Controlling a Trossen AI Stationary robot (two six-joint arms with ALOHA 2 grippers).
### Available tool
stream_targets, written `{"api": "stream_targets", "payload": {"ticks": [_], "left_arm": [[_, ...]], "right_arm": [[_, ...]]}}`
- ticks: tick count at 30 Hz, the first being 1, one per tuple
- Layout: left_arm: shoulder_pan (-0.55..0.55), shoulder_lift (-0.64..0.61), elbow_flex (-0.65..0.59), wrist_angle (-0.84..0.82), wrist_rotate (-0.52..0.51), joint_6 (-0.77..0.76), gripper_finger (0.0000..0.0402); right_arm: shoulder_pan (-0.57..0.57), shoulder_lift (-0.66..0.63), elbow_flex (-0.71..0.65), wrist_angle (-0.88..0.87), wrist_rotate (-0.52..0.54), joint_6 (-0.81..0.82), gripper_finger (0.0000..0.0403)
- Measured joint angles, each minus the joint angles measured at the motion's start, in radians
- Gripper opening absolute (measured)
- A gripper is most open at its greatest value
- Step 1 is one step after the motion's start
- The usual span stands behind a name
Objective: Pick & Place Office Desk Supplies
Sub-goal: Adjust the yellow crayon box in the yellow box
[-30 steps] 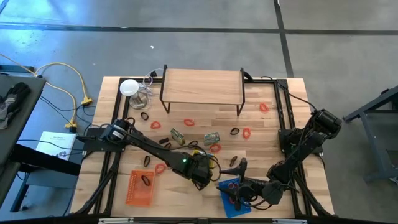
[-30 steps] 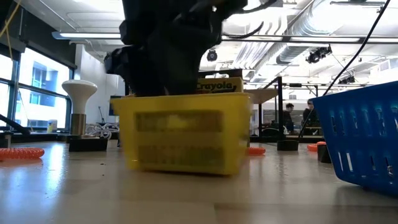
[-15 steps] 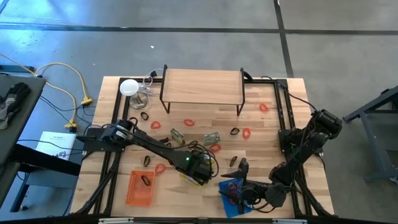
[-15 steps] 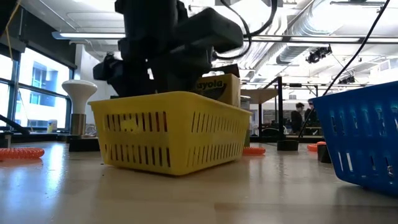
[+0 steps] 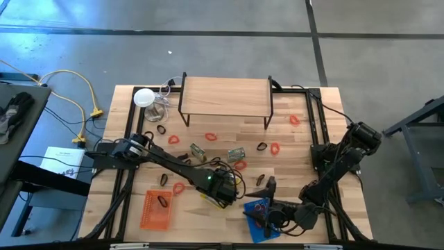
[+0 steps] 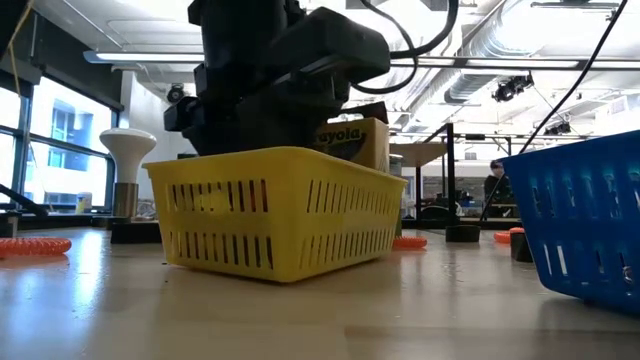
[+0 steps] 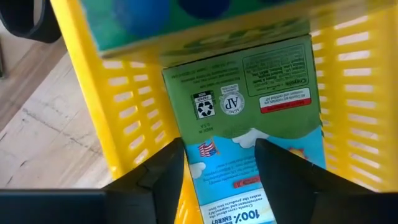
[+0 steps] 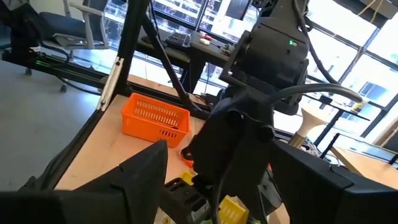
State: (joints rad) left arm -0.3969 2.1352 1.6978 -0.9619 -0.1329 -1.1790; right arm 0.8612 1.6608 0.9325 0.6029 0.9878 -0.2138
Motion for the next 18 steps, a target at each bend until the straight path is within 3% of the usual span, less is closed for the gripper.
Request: {"api": "stream_targets", "payload": {"ticks": [9,18], "left_arm": [[0.0,0.002,-0.001,-0.002,0.028,0.03,0.0017],[0.0,-0.021,-0.004,-0.004,0.026,0.057,0.0001]], "right_arm": [[0.001,0.0,0.0,0.0,0.002,0.0,0.0268],[0.001,0.0,0.0,0.0,0.005,0.0,0.0268]]}}
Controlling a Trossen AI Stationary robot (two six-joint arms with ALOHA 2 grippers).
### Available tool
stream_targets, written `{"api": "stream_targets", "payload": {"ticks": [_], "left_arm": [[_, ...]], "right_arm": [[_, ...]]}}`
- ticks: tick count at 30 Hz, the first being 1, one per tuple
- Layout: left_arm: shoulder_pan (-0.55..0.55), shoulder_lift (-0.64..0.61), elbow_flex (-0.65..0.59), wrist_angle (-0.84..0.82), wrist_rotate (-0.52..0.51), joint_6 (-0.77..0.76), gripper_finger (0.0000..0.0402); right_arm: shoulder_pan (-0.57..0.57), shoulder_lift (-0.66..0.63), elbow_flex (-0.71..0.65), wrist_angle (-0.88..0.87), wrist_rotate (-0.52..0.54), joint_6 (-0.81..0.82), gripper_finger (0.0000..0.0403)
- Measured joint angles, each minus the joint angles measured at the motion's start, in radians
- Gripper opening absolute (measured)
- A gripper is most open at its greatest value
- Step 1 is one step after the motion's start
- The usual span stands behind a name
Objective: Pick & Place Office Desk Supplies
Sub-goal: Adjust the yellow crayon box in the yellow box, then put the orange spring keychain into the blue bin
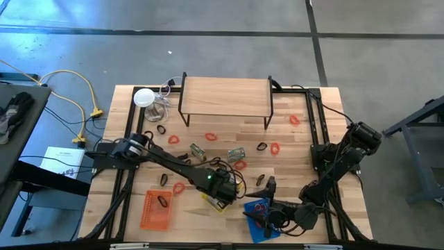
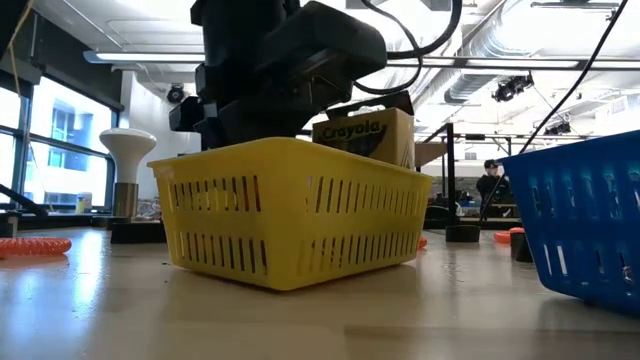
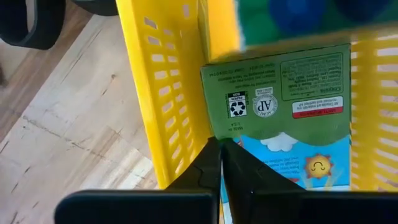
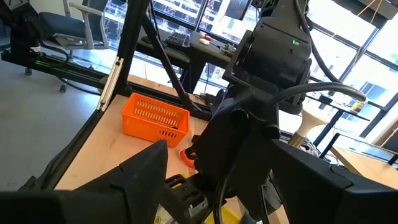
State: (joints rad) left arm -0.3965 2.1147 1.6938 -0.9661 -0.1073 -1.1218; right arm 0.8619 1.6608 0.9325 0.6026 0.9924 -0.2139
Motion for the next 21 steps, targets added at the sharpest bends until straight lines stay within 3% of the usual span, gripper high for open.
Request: {"api": "stream_targets", "payload": {"ticks": [8,21], "left_arm": [[-0.021,-0.09,-0.003,-0.004,-0.037,-0.008,0.0001],[-0.025,-0.09,-0.001,0.005,-0.03,0.043,0.0]], "right_arm": [[0.0,0.0,0.0,0.0,0.0,0.0,0.0268],[0.0,0.0,0.0,-0.001,0.0,0.005,0.0268]]}}
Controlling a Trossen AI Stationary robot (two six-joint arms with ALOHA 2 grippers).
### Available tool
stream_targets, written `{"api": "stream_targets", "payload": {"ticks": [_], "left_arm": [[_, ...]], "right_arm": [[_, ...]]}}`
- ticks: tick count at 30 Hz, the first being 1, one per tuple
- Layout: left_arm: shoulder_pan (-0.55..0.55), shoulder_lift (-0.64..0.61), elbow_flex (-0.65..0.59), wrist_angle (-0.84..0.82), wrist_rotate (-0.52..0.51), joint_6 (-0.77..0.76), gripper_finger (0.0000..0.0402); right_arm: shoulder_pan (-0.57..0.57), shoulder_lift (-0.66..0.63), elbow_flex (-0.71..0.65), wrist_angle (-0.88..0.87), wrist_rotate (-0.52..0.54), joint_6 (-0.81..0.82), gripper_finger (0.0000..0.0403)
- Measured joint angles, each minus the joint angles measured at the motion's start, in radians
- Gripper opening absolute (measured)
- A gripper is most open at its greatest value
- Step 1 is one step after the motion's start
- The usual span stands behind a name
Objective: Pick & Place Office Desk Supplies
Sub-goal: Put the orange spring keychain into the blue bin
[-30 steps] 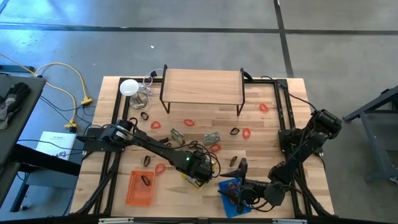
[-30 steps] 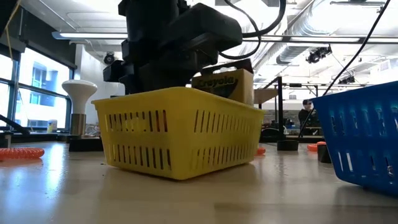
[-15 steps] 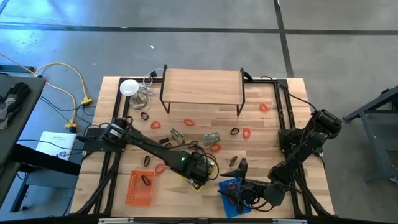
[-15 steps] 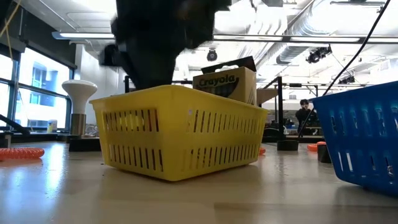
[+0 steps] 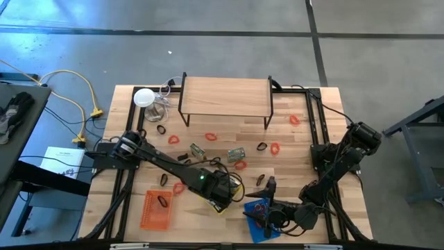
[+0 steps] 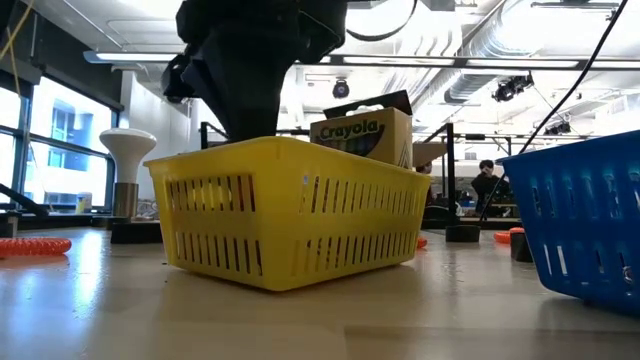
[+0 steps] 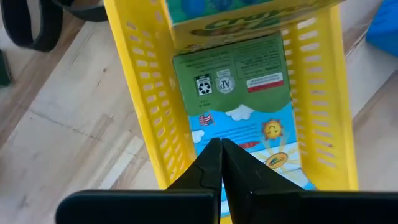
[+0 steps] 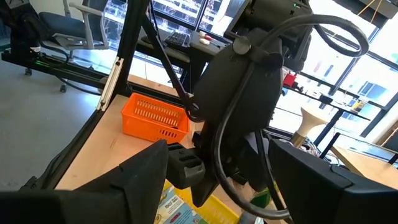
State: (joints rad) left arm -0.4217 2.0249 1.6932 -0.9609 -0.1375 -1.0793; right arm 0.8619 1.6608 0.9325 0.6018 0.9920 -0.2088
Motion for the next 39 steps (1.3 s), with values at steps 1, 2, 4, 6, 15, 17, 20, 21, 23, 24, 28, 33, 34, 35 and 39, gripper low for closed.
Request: {"api": "stream_targets", "payload": {"ticks": [1,2,4,6,15,17,20,21,23,24,28,33,34,35,39], "left_arm": [[-0.003,-0.001,0.0,-0.001,0.0,0.026,0.0],[-0.007,-0.003,0.0,0.002,-0.001,0.055,0.0],[-0.018,-0.005,0.0,0.007,-0.003,0.111,0.0001],[-0.031,-0.005,0.001,0.008,-0.01,0.17,0.0004],[-0.096,-0.005,0.001,0.045,-0.202,0.359,0.0058],[-0.112,-0.005,0.001,0.062,-0.225,0.381,0.0078],[-0.131,-0.005,0.001,0.09,-0.236,0.417,0.0106],[-0.137,-0.005,0.001,0.096,-0.237,0.425,0.0115],[-0.148,-0.005,0.001,0.106,-0.251,0.429,0.0129],[-0.153,-0.005,0.001,0.106,-0.264,0.428,0.0134],[-0.179,-0.019,0.001,0.1,-0.33,0.429,0.0143],[-0.22,-0.088,0.001,0.051,-0.365,0.413,0.0143],[-0.231,-0.105,0.002,0.042,-0.362,0.4,0.0143],[-0.243,-0.119,0.002,0.031,-0.353,0.386,0.0143],[-0.304,-0.169,0.003,-0.055,-0.282,0.303,0.0143]], "right_arm": [[0.0,0.0,0.0,0.0,0.0,0.0,0.0268],[0.0,0.0,0.0,0.0,0.0,0.0,0.0268],[0.0,0.0,0.0,0.0,0.0,-0.002,0.0268],[0.0,0.0,0.0,0.0,0.0,-0.002,0.0268],[0.0,0.0,0.0,0.0,0.0,-0.005,0.0268],[0.0,0.0,0.0,0.0,0.0,-0.005,0.0268],[0.0,0.0,0.0,0.0,0.0,-0.005,0.0268],[0.0,0.0,0.0,0.0,0.0,-0.005,0.0268],[0.0,0.0,0.0,0.0,0.0,-0.005,0.0268],[0.0,0.0,0.0,-0.001,0.0,-0.005,0.0268],[0.0,0.0,0.0,-0.01,0.0,-0.005,0.0268],[0.009,0.0,0.0,-0.017,0.0,-0.005,0.0268],[0.01,0.0,0.0,-0.017,0.0,-0.005,0.0268],[0.01,0.0,0.0,-0.017,0.0,-0.005,0.0268],[0.019,0.0,0.0,-0.017,0.005,-0.004,0.0268]]}}
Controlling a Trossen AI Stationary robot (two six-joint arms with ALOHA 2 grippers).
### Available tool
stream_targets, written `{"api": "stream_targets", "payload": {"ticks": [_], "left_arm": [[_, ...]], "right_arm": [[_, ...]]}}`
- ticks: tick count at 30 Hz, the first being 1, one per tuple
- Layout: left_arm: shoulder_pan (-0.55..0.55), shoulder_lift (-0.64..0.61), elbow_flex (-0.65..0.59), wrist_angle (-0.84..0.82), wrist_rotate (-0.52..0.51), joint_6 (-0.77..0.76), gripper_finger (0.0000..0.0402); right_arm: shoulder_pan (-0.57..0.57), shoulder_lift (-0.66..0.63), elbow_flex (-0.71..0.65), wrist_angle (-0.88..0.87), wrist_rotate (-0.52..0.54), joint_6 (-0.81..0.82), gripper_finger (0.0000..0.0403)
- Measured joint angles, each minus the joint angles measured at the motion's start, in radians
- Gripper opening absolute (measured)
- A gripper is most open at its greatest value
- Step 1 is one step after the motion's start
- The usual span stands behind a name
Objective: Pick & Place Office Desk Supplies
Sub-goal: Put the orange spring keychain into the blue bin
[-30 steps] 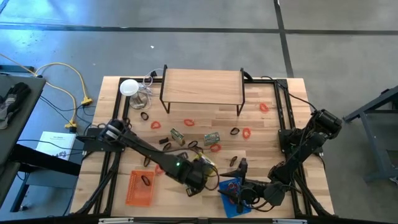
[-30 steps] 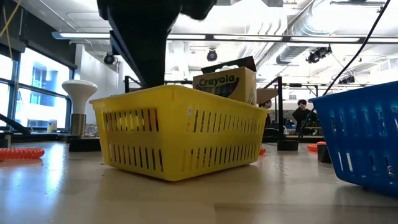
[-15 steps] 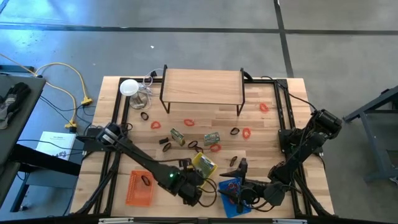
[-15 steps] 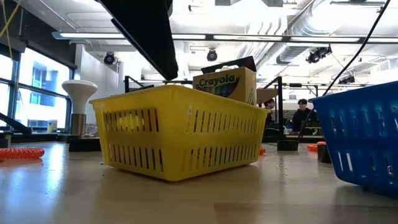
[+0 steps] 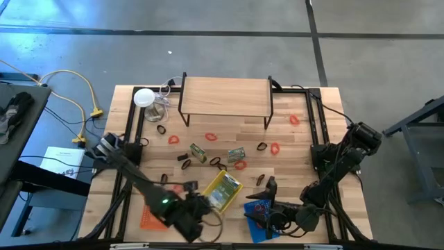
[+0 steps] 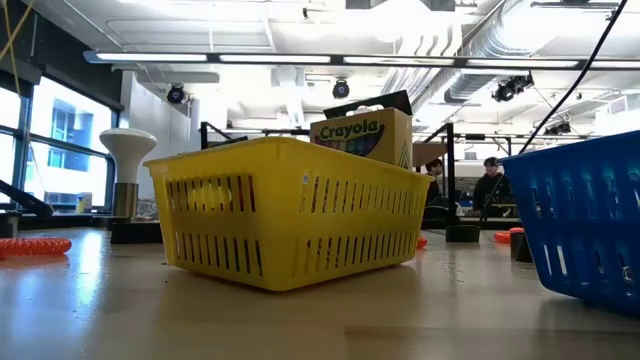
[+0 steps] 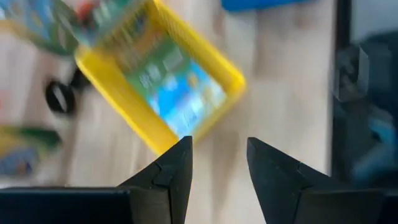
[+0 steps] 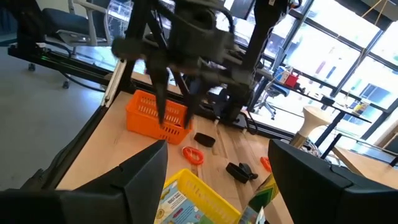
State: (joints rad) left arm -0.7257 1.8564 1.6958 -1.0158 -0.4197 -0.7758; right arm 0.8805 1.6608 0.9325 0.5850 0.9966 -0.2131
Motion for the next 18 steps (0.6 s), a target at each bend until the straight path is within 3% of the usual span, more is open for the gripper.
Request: {"api": "stream_targets", "payload": {"ticks": [6,12,18], "left_arm": [[-0.084,-0.008,-0.007,-0.252,0.065,-0.245,0.0143],[-0.055,-0.002,-0.079,-0.391,0.062,-0.41,0.0143],[0.047,-0.003,-0.158,-0.308,0.107,-0.271,0.0143]], "right_arm": [[0.009,0.0,0.0,-0.004,0.0,0.002,0.0268],[0.01,0.0,0.0,-0.003,-0.001,0.018,0.0268],[0.009,0.0,0.0,0.01,-0.001,0.03,0.0268]]}}
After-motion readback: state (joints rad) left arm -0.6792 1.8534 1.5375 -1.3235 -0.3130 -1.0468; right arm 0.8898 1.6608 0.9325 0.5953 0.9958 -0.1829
